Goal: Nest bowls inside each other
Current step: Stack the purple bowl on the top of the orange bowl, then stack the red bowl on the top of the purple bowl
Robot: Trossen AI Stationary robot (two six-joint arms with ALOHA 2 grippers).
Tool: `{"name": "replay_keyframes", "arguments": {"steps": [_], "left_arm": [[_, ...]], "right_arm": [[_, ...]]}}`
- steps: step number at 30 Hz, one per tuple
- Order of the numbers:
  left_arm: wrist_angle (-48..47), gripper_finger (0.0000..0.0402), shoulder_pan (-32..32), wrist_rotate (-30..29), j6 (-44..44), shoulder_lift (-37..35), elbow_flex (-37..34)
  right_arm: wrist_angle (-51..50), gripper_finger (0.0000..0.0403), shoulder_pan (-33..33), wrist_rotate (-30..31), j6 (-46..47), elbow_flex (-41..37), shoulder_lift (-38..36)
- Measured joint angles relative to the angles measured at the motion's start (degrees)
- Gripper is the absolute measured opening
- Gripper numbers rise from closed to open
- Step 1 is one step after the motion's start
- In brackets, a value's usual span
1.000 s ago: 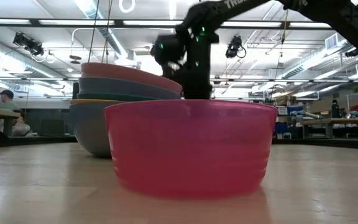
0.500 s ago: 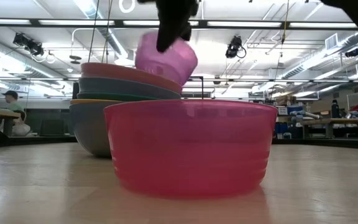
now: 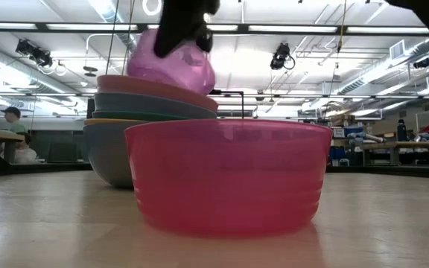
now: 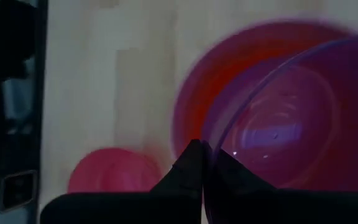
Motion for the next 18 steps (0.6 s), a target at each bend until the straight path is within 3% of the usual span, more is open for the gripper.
{"name": "replay_keyframes", "arguments": {"steps": [3, 7, 18], "left_arm": [[-0.01, 0.0113, 0.01, -0.01, -0.1, 0.0, 0.02], [-0.26, 0.0113, 0.0, -0.02, -0.16, 0.0, 0.02], [-0.81, 0.0113, 0.01, 0.0, -0.03, 0.0, 0.02]], "right_arm": [[0.4, 0.0, 0.14, -2.66, 0.3, 0.04, 1.6], [-1.07, 0.002, 0.23, -1.22, -1.17, -0.03, 2.51], [-4.53, 0.0189, 0.48, -0.72, -0.11, 0.12, 1.52]]}}
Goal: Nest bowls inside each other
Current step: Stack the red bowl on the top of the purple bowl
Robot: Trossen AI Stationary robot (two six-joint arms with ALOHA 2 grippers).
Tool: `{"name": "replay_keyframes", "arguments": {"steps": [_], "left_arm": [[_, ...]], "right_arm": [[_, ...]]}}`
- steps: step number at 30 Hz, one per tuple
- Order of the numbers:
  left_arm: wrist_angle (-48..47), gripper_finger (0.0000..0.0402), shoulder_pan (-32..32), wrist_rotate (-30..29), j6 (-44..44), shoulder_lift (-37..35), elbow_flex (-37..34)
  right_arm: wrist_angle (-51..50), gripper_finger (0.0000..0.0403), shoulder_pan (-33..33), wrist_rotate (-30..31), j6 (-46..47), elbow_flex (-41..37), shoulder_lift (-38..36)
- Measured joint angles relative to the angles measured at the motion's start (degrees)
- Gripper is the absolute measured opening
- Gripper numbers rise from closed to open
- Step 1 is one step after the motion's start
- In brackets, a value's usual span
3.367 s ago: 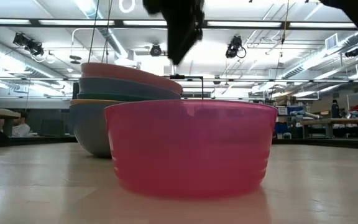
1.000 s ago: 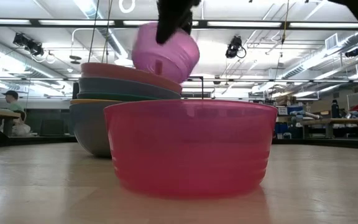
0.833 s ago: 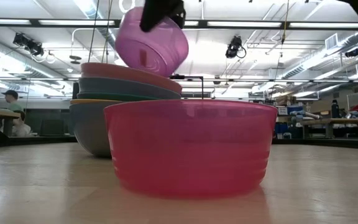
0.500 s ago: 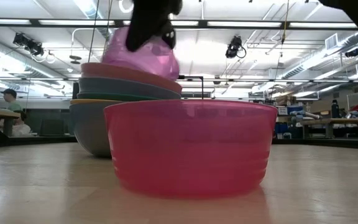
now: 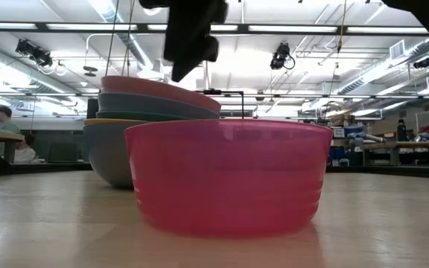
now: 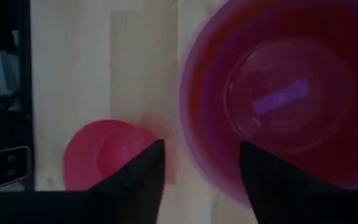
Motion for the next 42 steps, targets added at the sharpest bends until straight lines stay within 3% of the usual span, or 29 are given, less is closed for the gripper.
{"name": "replay_keyframes", "arguments": {"steps": [3, 7, 11, 19, 29, 37, 42], "left_arm": [[-0.1, 0.0113, 0.0, 0.0, -0.01, 0.01, 0.0], [-0.15, 0.0113, 0.0, -0.01, -0.01, 0.02, 0.0], [0.03, 0.0113, 0.01, -0.01, 0.0, 0.02, 0.0], [0.34, 0.0113, 0.01, 0.0, -2.19, 0.02, 0.0], [-0.12, 0.0113, 0.01, 0.04, -2.58, 0.02, 0.0], [-0.09, 0.0113, -0.01, 0.17, -3.01, 0.02, 0.0], [0.05, 0.0113, 0.01, 0.17, -3.19, 0.02, -0.02]], "right_arm": [[-1.98, 0.0214, 0.54, -0.05, 2.44, 0.13, -1.68], [-4.2, 0.0216, 3.15, -0.23, 5.65, 0.24, -3.55], [-4.71, 0.0199, 7.58, -0.35, 8.17, -0.15, -3.12], [-5.77, 0.0155, 11.01, 5.92, 19.28, -6.39, -2.75], [0.4, 0.0131, 11.2, 3.61, 25.52, -19.53, -2.55], [7.6, 0.0133, 11.11, 0.56, 25.87, -23.52, -2.63], [9.24, 0.0096, 10.96, -0.64, 25.55, -24.97, -2.64]]}}
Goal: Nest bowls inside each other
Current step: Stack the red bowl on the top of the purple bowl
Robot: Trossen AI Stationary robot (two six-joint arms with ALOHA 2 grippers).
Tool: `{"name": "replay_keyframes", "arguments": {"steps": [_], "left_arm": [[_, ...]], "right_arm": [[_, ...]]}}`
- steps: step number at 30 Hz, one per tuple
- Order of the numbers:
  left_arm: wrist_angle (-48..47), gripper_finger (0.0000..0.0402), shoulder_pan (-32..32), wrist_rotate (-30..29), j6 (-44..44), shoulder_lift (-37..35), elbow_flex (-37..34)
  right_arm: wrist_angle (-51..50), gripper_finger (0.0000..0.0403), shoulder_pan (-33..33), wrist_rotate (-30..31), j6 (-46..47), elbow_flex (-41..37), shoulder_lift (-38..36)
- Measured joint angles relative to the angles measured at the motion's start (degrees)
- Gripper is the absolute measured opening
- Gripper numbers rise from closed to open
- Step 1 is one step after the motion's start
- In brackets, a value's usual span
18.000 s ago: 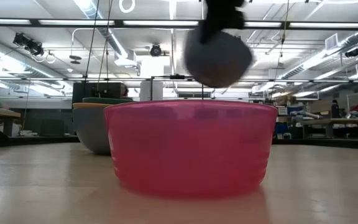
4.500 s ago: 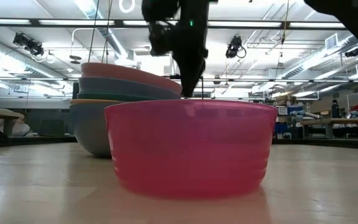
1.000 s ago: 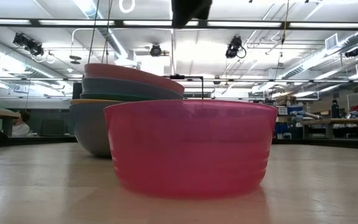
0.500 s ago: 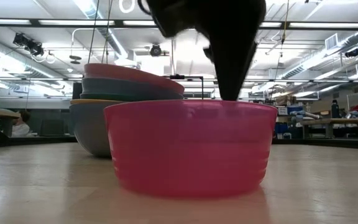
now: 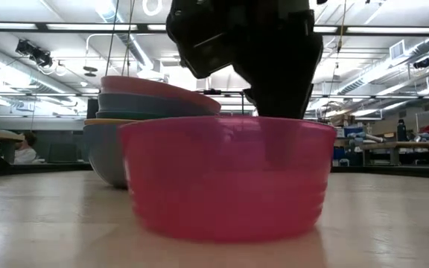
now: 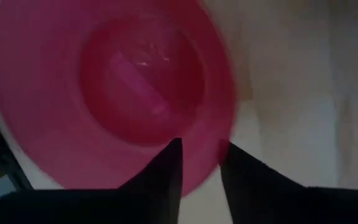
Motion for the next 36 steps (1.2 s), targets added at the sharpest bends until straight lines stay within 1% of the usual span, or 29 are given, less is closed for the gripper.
{"name": "replay_keyframes", "arguments": {"steps": [2, 4, 5, 6, 10, 15, 20, 24, 25, 27, 31, 36], "left_arm": [[0.15, 0.0113, -0.02, 0.0, 0.02, 0.0, 0.0], [0.28, 0.0113, -0.01, 0.0, 0.04, 0.0, 0.0], [0.28, 0.0113, -0.02, 0.0, 0.06, 0.0, 0.0], [0.28, 0.0113, 0.0, 0.0, 0.17, 0.0, 0.0], [0.28, 0.0113, 0.0, 0.02, 0.4, 0.0, 0.0], [0.28, 0.0113, -0.02, 0.02, 0.42, 0.0, 0.0], [0.28, 0.0113, 0.0, 0.02, 0.63, 0.0, 0.0], [0.28, 0.0113, -0.02, 0.02, 1.17, 0.0, 0.0], [0.28, 0.0113, -0.02, 0.02, 1.62, 0.0, 0.0], [0.34, 0.0113, 0.0, 0.02, 2.13, -0.01, -0.02], [0.42, 0.0113, -0.02, 0.02, 2.16, 0.04, -0.02], [0.35, 0.0113, -0.01, 0.02, 1.93, 0.11, -0.02]], "right_arm": [[1.28, 0.0067, -0.04, -1.07, -0.34, -0.58, 0.0], [1.61, 0.0028, -0.02, -1.38, -0.69, -0.75, 0.0], [1.49, 0.0014, -0.04, -1.46, -1.33, -0.75, 0.0], [1.13, 0.0008, -0.1, -1.46, -1.62, -0.75, 0.0], [-2.73, 0.0001, -0.93, 0.5, -2.85, 0.8, -0.23], [-10.23, 0.0001, -1.86, 4.24, -5.07, 6.87, -0.33], [-18.12, 0.0, -2.22, 8.26, -6.68, 17.36, -0.33], [-21.08, 0.0, -2.82, 11.08, -8.81, 26.58, -0.39], [-20.42, 0.0, -3.29, 11.72, -9.6, 27.31, -0.76], [-18.11, 0.0, -4.94, 12.17, -10.77, 26.0, -2.49], [-18.47, 0.0, -9.44, 14.93, -13.64, 25.77, -2.59], [-14.54, 0.0, -14.46, 14.65, -18.31, 25.76, -2.47]]}}
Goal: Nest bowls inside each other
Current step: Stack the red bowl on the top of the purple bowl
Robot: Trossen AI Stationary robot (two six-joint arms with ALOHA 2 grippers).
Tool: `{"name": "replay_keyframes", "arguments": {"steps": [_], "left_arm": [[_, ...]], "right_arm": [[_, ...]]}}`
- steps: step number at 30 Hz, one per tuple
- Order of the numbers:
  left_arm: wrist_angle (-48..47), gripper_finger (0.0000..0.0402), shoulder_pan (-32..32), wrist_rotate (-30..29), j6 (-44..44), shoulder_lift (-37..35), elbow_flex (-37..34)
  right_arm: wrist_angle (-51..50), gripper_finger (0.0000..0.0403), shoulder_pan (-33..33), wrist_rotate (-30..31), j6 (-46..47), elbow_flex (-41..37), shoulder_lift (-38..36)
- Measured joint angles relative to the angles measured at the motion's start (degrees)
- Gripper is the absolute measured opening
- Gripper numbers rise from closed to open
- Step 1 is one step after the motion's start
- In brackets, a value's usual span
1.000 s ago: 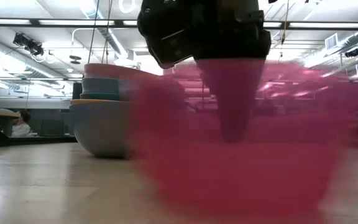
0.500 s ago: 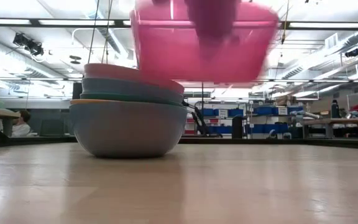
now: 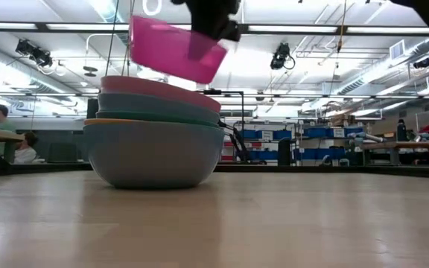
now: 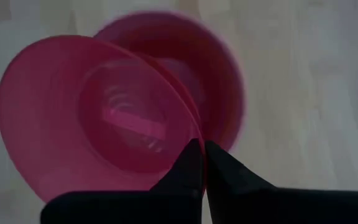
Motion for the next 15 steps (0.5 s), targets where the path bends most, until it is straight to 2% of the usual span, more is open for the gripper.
{"name": "replay_keyframes", "arguments": {"steps": [5, 10, 15], "left_arm": [[-0.07, 0.0113, 0.0, 0.0, -0.02, 0.0, 0.0], [-0.08, 0.0113, 0.0, 0.0, 0.26, 0.0, 0.0], [-0.06, 0.0113, 0.0, 0.0, 0.72, 0.0, 0.0]], "right_arm": [[2.45, 0.0, -3.14, -3.61, -2.16, -0.06, 0.45], [3.19, 0.0002, -3.42, -5.49, -5.11, -2.36, 0.61], [5.95, 0.0051, -3.16, -6.68, -5.35, -4.18, 0.57]]}}
